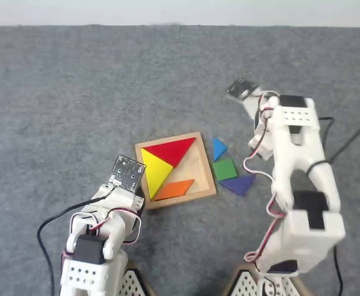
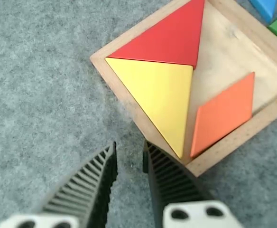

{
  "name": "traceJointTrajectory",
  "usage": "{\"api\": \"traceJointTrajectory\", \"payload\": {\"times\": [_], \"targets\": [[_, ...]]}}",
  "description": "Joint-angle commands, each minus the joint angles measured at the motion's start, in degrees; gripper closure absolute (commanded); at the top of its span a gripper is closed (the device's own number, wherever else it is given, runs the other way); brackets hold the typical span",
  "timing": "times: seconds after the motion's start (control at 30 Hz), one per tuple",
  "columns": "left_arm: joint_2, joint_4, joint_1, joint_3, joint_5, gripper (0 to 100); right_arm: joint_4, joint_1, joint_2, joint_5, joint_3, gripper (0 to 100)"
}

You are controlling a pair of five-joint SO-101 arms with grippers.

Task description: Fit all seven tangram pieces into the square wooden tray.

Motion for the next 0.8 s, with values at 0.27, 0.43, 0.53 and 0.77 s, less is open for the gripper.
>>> {"api": "traceJointTrajectory", "payload": {"times": [0.27,0.43,0.53,0.77], "targets": [[0.09,0.26,0.09,-0.4,0.79,91,-3.12,4.0,5.14,3.6,-4.84,73.7],[0.09,0.26,0.09,-0.4,0.79,91,-2.59,6.37,6.46,3.96,-8.0,73.4],[0.09,0.26,0.09,-0.4,0.79,91,-2.77,6.02,9.01,4.66,-8.35,73.4],[0.09,0.26,0.09,-0.4,0.79,91,-4.0,6.11,12.97,5.27,-8.44,73.5]]}}
